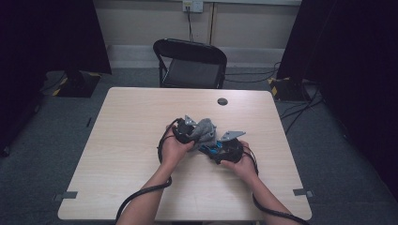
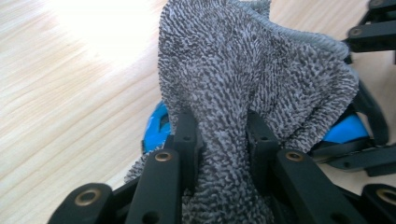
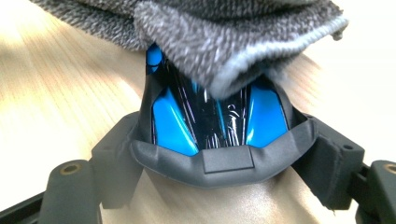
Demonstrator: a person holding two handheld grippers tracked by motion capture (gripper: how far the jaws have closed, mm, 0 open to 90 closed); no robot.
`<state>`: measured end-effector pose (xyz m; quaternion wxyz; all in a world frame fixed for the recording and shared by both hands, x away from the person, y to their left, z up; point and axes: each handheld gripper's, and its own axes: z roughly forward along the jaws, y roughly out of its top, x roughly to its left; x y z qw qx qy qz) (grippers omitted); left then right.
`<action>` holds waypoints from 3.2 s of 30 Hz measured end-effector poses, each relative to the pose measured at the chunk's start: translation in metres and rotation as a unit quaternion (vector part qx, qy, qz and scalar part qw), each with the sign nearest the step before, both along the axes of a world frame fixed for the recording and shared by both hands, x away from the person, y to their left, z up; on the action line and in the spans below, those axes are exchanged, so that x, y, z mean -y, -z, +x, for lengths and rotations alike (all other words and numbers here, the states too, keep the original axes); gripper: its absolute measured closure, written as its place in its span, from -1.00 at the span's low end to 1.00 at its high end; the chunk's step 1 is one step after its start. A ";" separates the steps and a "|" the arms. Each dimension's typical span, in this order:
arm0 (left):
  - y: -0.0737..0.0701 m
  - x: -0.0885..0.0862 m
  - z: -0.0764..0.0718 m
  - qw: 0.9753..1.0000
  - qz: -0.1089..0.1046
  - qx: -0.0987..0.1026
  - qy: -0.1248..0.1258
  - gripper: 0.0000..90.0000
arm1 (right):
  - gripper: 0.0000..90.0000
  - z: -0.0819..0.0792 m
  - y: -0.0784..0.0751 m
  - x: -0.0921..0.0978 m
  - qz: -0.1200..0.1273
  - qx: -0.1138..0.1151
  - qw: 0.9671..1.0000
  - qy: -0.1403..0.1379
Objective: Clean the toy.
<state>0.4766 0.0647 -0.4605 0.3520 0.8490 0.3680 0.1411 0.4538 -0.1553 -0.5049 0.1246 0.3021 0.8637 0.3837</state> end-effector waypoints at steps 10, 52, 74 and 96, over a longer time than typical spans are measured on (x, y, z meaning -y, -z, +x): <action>0.004 -0.007 0.011 1.000 -0.001 -0.007 -0.021 0.58 | -0.47 0.000 0.000 0.000 0.000 0.000 1.000 0.000; 0.018 -0.035 0.029 0.997 -0.016 -0.014 -0.077 0.58 | -0.47 0.000 0.000 0.000 0.000 0.000 1.000 -0.001; 0.022 -0.047 0.035 0.996 -0.004 -0.014 -0.093 0.58 | -0.47 0.000 0.000 0.000 0.000 0.000 1.000 -0.001; -0.018 -0.080 0.021 0.993 -0.022 0.026 -0.110 0.58 | -0.47 0.000 0.000 0.000 0.000 0.001 1.000 -0.001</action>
